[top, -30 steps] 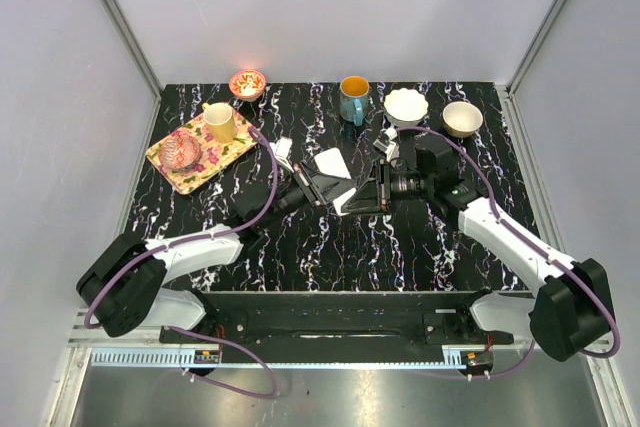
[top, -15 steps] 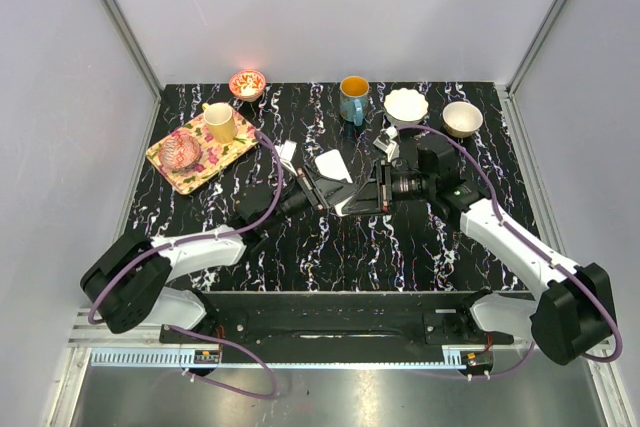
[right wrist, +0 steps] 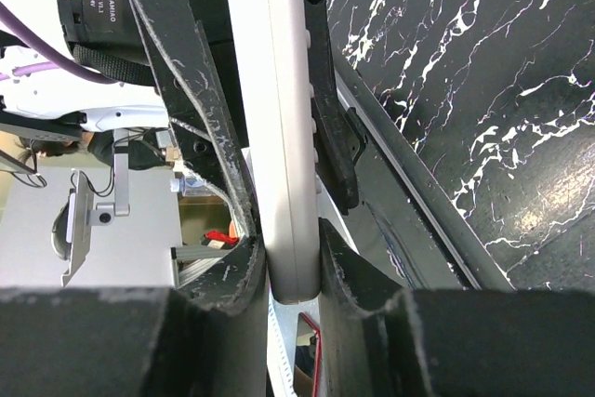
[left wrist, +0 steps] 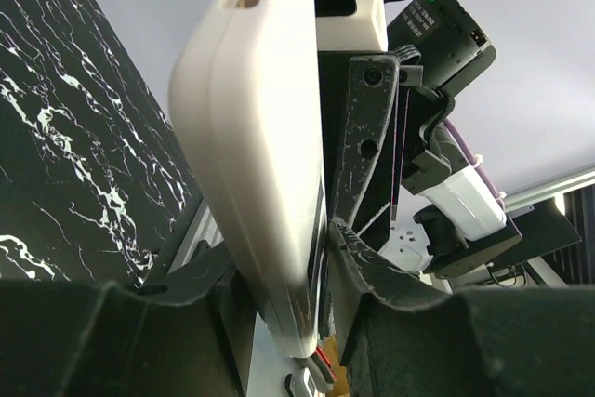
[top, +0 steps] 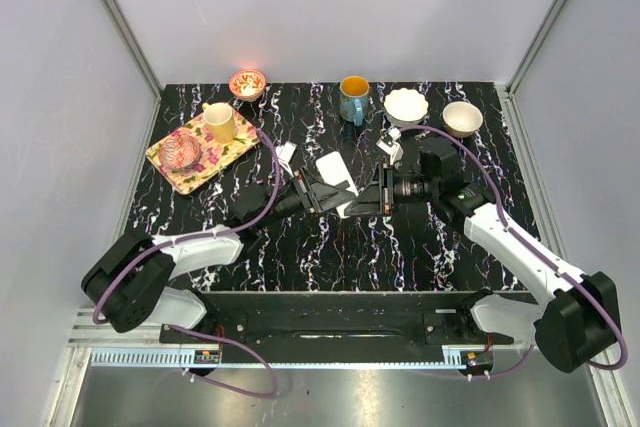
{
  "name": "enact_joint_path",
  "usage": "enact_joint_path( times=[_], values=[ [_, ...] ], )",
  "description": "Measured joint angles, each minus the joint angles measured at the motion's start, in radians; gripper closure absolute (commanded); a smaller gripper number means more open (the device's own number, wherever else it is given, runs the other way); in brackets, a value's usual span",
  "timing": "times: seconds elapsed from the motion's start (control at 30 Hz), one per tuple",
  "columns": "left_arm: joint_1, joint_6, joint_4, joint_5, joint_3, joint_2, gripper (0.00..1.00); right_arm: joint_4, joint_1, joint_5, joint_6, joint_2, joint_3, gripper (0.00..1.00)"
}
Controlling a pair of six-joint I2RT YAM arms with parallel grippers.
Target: Load the batteries into the remote control
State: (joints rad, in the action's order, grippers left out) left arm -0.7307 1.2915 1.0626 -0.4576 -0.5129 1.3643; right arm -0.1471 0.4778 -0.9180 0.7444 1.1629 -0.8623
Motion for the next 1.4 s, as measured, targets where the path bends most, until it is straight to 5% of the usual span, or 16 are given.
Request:
enact_joint_path(
  times=[0.57,0.67,0.7,0.8,1.03,1.27,1.4],
  values=[
    [0.041,0.096,0.097,-0.046,0.000,0.072,0.49,-0.027,-0.004,0.027,-0.048,-0.006,0.016,1.00],
    [0.068,0.113,0.120,-0.046,0.000,0.085,0.22,-0.057,-0.005,0.060,-0.068,-0.018,0.015,1.00],
    [0.079,0.117,0.124,-0.044,0.000,0.085,0.05,-0.085,-0.006,0.082,-0.082,-0.028,0.016,1.00],
    [0.117,0.121,0.143,-0.026,0.004,0.084,0.01,-0.182,-0.008,0.168,-0.126,-0.061,0.004,1.00],
    [0.208,0.093,0.068,0.074,0.109,-0.002,0.01,-0.502,-0.009,0.527,-0.254,-0.084,-0.193,1.00],
    [0.226,-0.058,-0.360,0.198,0.128,-0.278,0.01,-0.772,-0.007,1.168,-0.329,0.147,-0.404,1.00],
    [0.226,-0.144,-0.594,0.272,0.125,-0.444,0.01,-0.848,-0.006,1.355,-0.338,0.285,-0.397,1.00]
  ],
)
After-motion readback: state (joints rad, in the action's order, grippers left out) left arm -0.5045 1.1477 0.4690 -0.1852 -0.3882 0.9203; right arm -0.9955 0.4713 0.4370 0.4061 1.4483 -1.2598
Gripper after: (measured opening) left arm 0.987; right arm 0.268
